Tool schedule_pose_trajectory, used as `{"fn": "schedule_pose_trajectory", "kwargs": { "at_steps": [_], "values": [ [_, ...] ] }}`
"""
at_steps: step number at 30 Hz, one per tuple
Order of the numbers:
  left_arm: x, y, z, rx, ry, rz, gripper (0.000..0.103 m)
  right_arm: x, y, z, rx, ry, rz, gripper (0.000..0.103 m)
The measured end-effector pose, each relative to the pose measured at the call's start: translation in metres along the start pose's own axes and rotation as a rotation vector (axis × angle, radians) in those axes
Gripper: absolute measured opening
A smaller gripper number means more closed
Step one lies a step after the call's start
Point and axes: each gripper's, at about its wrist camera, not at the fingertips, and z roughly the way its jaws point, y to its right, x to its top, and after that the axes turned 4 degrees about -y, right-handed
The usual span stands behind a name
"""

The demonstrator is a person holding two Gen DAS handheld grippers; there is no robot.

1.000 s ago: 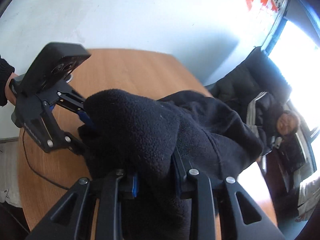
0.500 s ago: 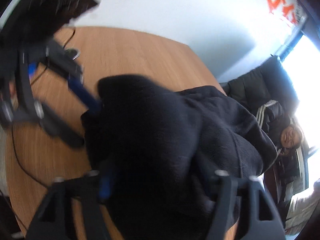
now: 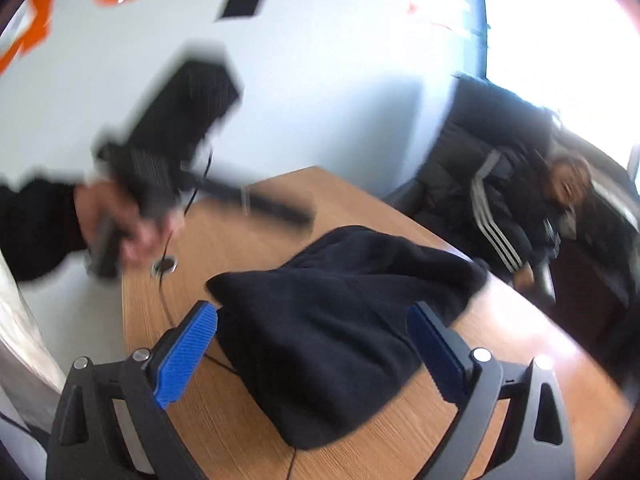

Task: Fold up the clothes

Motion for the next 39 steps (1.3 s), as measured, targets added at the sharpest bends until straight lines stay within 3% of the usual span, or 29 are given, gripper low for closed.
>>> {"fn": "schedule_pose_trajectory", "kwargs": {
  "at_steps": [1, 2, 3, 4, 5, 6, 9, 10, 12, 13, 14, 15, 16, 19, 22, 24, 25, 27, 31, 34, 37, 39],
  "values": [
    [-0.004, -0.015, 0.025, 0.036, -0.055, -0.052, 0.075, -0.001, 0.019, -0.008, -0.007, 0.001, 0.056, 0.098],
    [-0.012, -0.03, 0.046, 0.091, -0.08, -0.084, 0.061, -0.003, 0.032, -0.008, -0.01, 0.001, 0.097, 0.098],
    [-0.019, -0.038, 0.053, 0.122, -0.058, -0.081, 0.053, -0.005, 0.041, -0.003, -0.008, 0.0, 0.125, 0.098],
    [-0.025, -0.044, 0.05, 0.141, 0.005, -0.065, 0.036, -0.007, 0.05, 0.001, -0.006, 0.0, 0.153, 0.098],
    [-0.027, -0.052, 0.048, 0.15, 0.016, -0.097, 0.014, -0.009, 0.058, 0.006, -0.004, -0.001, 0.181, 0.098],
    [-0.03, -0.06, 0.045, 0.157, 0.027, -0.13, 0.007, -0.011, 0.067, 0.011, -0.003, -0.001, 0.21, 0.098],
    [-0.038, -0.09, 0.033, 0.037, 0.043, -0.283, 0.006, -0.016, 0.09, 0.028, 0.007, -0.003, 0.282, 0.098],
    [-0.034, -0.079, 0.027, 0.079, 0.03, -0.262, 0.006, -0.014, 0.092, 0.038, 0.016, -0.003, 0.288, 0.098],
    [-0.027, -0.056, 0.015, 0.166, 0.045, -0.209, 0.012, -0.01, 0.095, 0.058, 0.049, -0.004, 0.304, 0.098],
    [-0.025, -0.044, 0.009, 0.21, 0.072, -0.176, 0.027, -0.009, 0.097, 0.067, 0.067, -0.009, 0.311, 0.098],
    [-0.023, -0.033, 0.002, 0.255, 0.098, -0.142, 0.05, -0.007, 0.098, 0.077, 0.085, -0.013, 0.319, 0.098],
    [-0.021, -0.022, -0.003, 0.299, 0.123, -0.111, 0.06, -0.005, 0.1, 0.086, 0.103, -0.017, 0.326, 0.097],
    [-0.025, -0.029, 0.008, 0.348, 0.088, -0.118, 0.066, -0.004, 0.101, 0.095, 0.121, -0.022, 0.334, 0.096],
    [-0.039, -0.049, 0.043, 0.494, -0.016, -0.139, 0.067, -0.005, 0.106, 0.113, 0.194, -0.045, 0.394, 0.091],
    [-0.045, -0.048, 0.044, 0.503, 0.027, -0.098, 0.069, -0.008, 0.106, 0.121, 0.22, -0.094, 0.389, 0.088],
    [-0.047, -0.055, 0.045, 0.51, 0.035, -0.131, 0.074, -0.008, 0.104, 0.124, 0.197, -0.132, 0.341, 0.087],
    [-0.049, -0.058, 0.045, 0.524, 0.037, -0.142, 0.092, -0.007, 0.104, 0.126, 0.166, -0.146, 0.326, 0.087],
    [-0.052, -0.076, 0.046, 0.459, 0.034, -0.23, 0.093, -0.003, 0.106, 0.132, 0.115, -0.182, 0.351, 0.087],
    [-0.045, -0.042, 0.035, 0.545, 0.011, -0.156, 0.091, 0.009, 0.094, 0.137, 0.08, -0.228, 0.327, 0.088],
    [-0.045, -0.015, 0.015, 0.576, 0.025, -0.116, 0.095, 0.011, 0.089, 0.129, 0.086, -0.204, 0.303, 0.099],
    [-0.047, 0.013, -0.013, 0.593, 0.068, -0.086, 0.103, -0.002, 0.104, 0.121, 0.144, -0.202, 0.402, 0.101],
    [-0.05, 0.021, -0.028, 0.592, 0.071, -0.057, 0.103, -0.013, 0.115, 0.117, 0.169, -0.207, 0.466, 0.102]
  ]
}}
